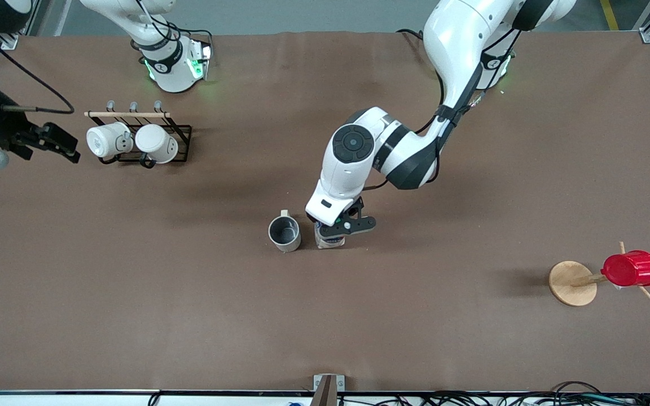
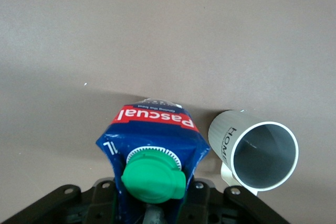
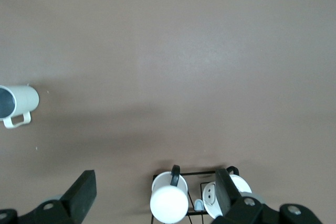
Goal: Place cup and milk on table
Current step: 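Set the carton beside the mug and open the left gripper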
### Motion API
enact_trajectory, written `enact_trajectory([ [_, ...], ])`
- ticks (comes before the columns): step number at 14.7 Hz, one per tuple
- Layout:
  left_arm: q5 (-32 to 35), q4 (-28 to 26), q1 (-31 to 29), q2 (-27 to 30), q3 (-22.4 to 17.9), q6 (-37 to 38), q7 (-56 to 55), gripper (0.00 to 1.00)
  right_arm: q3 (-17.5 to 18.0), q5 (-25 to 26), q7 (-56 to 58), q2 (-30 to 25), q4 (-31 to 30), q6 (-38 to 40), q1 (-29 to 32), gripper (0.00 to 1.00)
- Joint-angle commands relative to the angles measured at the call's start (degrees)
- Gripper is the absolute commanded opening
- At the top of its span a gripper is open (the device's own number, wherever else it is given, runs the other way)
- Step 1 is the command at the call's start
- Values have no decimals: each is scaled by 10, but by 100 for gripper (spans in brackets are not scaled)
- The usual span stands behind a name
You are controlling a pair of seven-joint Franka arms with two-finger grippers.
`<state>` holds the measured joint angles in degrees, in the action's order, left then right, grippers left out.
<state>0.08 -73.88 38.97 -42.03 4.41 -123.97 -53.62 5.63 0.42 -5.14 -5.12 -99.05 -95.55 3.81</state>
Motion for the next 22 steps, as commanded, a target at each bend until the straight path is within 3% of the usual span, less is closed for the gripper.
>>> enact_trajectory([
  [1,0,23,9,-27,-2,-28,-5,18,11,3,20,-5,-9,-9,12,100],
  [2,0,23,9,-31,-1,-28,-4,39,11,3,21,-3,-2,-4,12,100],
  [4,1,19,8,-31,-2,-28,-5,68,11,1,21,-2,-2,-4,11,100],
  [5,2,18,9,-29,-2,-28,-4,100,11,1,21,0,0,-7,10,100],
  [12,30,9,-12,66,-29,104,-3,100,11,-2,33,8,1,-17,10,100],
  [17,48,5,-100,197,-28,238,2,100,11,-3,44,20,5,-33,16,100],
  [22,42,-1,-194,275,-26,349,129,100,11,-3,61,20,4,-31,29,100],
])
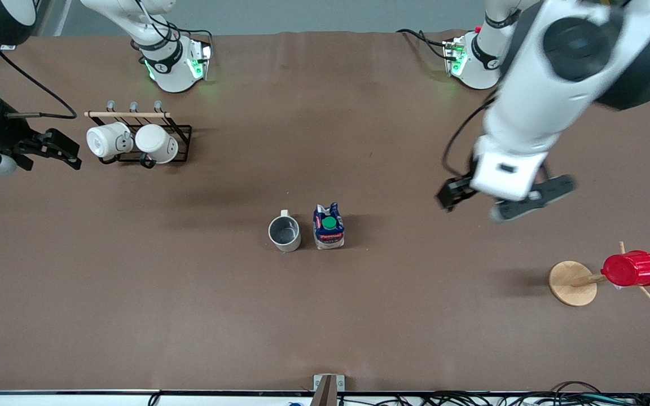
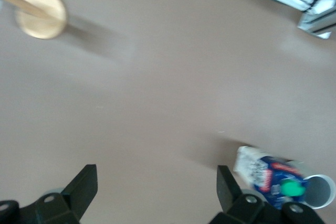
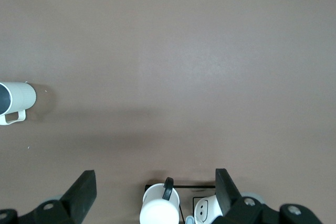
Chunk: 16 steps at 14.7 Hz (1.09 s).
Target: Place cup and milk on table
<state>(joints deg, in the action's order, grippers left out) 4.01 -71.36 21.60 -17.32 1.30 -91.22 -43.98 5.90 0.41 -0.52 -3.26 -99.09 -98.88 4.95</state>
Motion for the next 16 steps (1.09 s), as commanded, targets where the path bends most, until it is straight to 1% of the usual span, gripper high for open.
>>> enact_trajectory([
  [1,-2,-38,-43,44,7,28,51,100,8,-3,34,2,5,1,23,100],
  [2,-13,-51,-60,60,8,33,84,100,8,-3,50,3,5,-1,30,100],
  [4,-31,-75,-93,91,7,50,186,100,8,-4,54,5,5,-2,35,100],
  [6,-45,-117,-137,133,9,55,270,100,9,-4,54,5,6,-2,31,100],
  [9,-57,-168,-182,178,12,59,346,100,8,-5,64,5,5,-1,41,100],
  [11,-57,-199,-204,205,26,61,377,100,8,-5,96,6,4,0,53,100],
  [13,-57,-223,-209,231,28,62,384,100,8,-5,98,6,3,0,58,100],
  [15,-56,-239,-208,245,30,62,384,100,8,-5,100,6,4,0,61,100],
  [16,-52,-238,-207,245,39,62,381,100,8,-5,100,7,4,-1,65,100],
])
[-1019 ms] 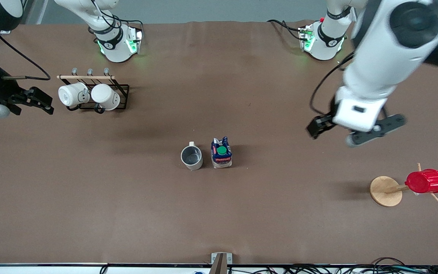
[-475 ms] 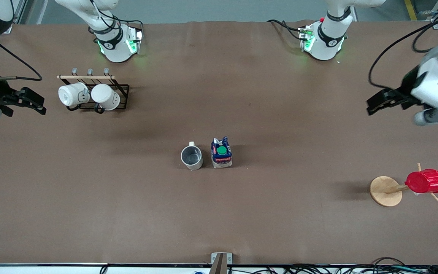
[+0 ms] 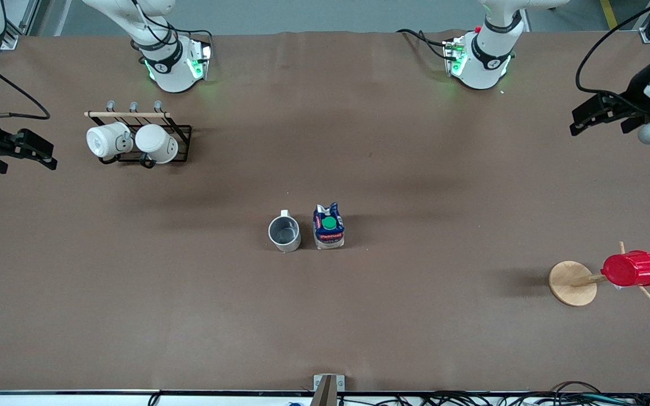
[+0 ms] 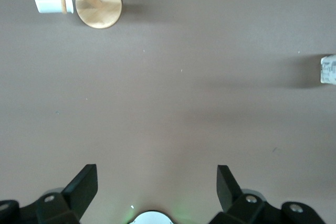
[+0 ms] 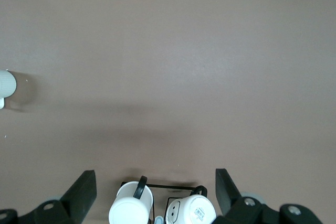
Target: Place cup and milk on table
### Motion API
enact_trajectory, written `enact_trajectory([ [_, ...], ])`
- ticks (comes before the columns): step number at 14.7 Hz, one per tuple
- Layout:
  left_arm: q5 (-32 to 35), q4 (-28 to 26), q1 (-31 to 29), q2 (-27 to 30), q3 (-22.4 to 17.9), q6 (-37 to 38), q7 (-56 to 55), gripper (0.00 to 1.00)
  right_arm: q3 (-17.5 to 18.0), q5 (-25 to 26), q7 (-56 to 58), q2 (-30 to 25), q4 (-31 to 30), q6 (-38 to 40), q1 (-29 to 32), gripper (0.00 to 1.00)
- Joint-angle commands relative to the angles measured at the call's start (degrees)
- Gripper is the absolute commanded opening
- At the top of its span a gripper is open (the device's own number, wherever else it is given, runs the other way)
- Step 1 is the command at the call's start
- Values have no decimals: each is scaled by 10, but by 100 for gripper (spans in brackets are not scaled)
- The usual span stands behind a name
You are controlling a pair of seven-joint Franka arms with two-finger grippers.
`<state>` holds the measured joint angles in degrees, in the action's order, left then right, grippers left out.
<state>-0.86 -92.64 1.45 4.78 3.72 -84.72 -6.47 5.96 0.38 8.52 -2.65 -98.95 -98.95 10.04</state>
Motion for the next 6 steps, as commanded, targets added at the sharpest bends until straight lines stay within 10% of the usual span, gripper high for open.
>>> enact_trajectory([
  [1,-4,-24,-7,24,16,-3,8,100,7,-5,7,1,4,-1,14,100],
  [6,-1,-11,-7,17,16,-4,11,100,7,-1,3,12,36,1,15,100],
])
